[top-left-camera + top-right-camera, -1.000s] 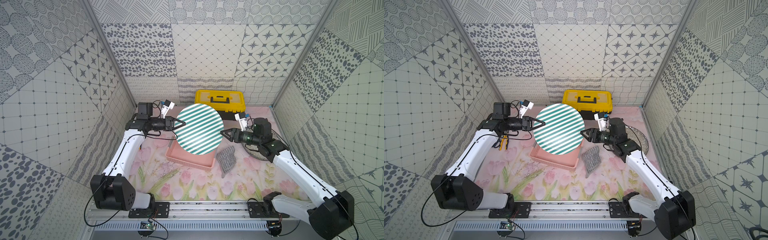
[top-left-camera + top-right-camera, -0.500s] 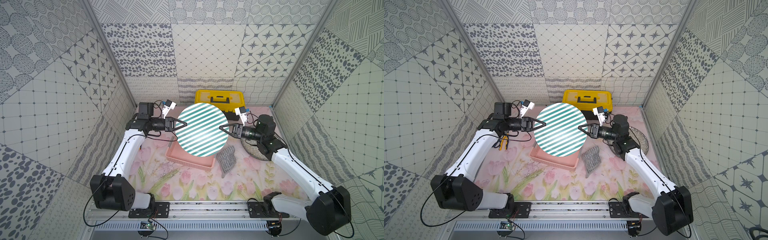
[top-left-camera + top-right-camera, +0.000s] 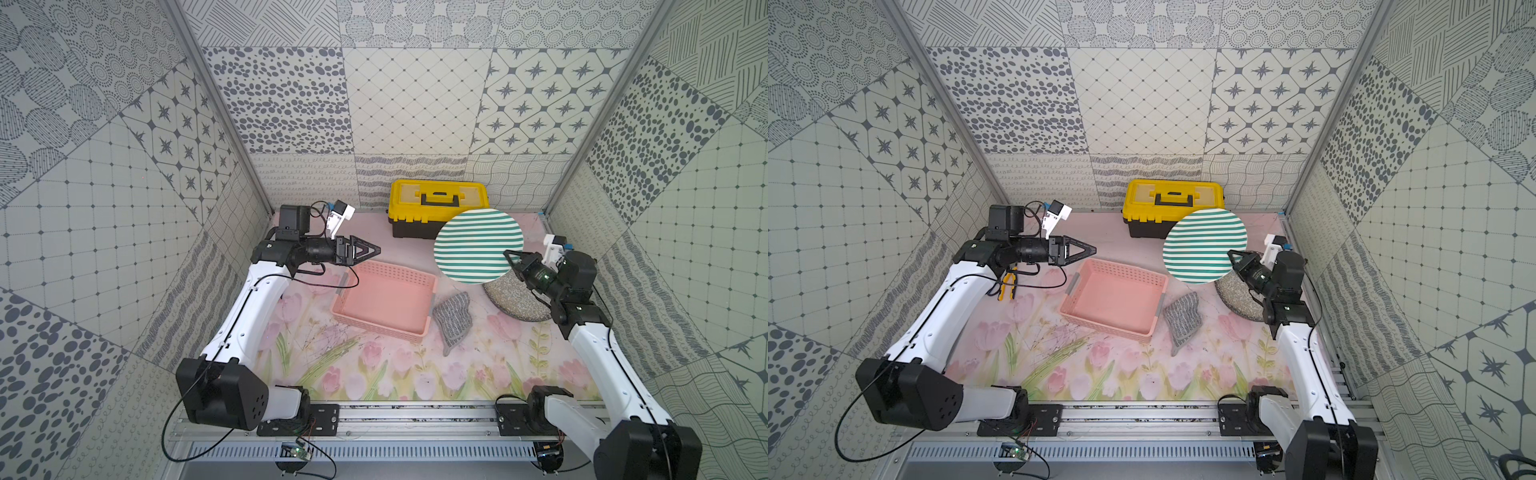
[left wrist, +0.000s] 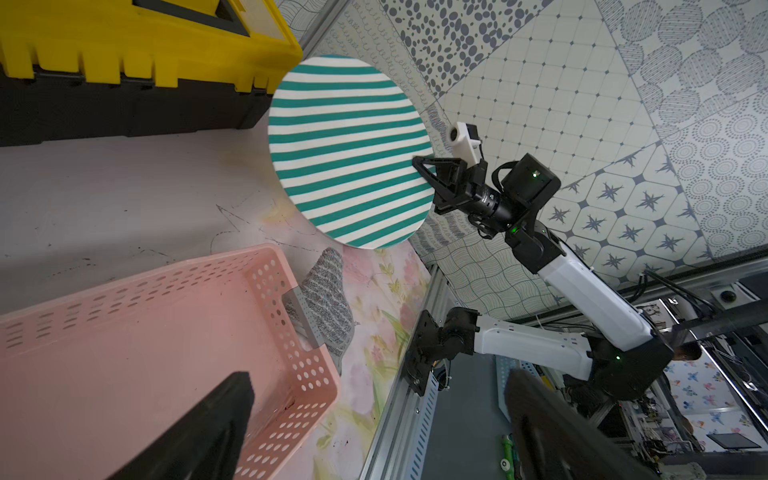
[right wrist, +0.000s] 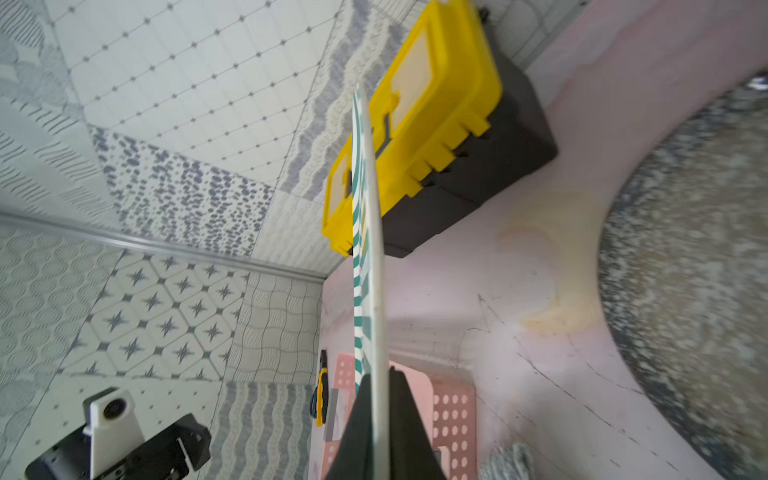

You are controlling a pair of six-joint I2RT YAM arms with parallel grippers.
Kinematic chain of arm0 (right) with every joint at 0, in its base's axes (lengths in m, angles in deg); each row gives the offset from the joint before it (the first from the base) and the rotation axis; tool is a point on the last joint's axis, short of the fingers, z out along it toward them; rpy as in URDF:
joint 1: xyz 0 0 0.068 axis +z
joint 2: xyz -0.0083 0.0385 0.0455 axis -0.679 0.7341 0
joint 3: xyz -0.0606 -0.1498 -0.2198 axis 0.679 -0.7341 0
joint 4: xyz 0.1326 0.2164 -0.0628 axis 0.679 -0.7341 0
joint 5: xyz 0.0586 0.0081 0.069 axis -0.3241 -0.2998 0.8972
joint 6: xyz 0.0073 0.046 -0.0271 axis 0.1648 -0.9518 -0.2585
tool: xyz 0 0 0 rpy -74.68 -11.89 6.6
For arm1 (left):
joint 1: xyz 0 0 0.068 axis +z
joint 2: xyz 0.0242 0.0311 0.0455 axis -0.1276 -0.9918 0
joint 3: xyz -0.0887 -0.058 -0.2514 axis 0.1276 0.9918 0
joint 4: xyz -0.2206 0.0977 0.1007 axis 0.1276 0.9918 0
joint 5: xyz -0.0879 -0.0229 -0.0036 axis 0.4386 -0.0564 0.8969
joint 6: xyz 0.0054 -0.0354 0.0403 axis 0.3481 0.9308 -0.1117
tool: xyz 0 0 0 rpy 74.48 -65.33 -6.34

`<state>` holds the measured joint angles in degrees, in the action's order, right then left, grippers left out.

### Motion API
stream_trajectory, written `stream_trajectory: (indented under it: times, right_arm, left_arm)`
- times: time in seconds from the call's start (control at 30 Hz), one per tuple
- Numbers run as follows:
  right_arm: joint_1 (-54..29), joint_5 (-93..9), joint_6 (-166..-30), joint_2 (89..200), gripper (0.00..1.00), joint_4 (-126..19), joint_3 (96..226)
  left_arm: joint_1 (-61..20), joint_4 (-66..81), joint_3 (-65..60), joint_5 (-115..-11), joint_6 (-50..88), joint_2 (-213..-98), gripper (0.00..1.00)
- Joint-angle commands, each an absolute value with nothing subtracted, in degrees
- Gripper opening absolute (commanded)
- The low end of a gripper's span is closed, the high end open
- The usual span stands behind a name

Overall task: Wipe the wet plate dry
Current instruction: Place the plate on the plate.

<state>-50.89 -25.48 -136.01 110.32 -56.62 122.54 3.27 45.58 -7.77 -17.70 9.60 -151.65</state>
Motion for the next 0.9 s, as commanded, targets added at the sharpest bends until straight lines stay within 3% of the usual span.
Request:
stream_trajectory:
  times: [0.0,0.33,0.83,0.87]
  right_arm:
    - [-55.49,-29.98,-142.64,105.01,0.0,-55.62,118.89]
    - [-66.56,-35.91,-147.84,104.0,0.0,-55.52,109.9]
    - [-69.99,-36.62,-143.7,116.33,0.0,-49.91,108.08]
    - [-69.98,-36.32,-143.56,116.77,0.04,-50.29,108.02]
  left_arm:
    - [3.11,45.76,-8.4,-23.43,8.1,-151.65,1.0]
    - [3.05,44.49,-7.63,-24.14,9.1,-151.84,1.0]
    - [3.04,43.16,-6.46,-23.74,10.11,-151.33,1.0]
    - [3.08,43.02,-6.46,-23.71,10.18,-151.32,1.0]
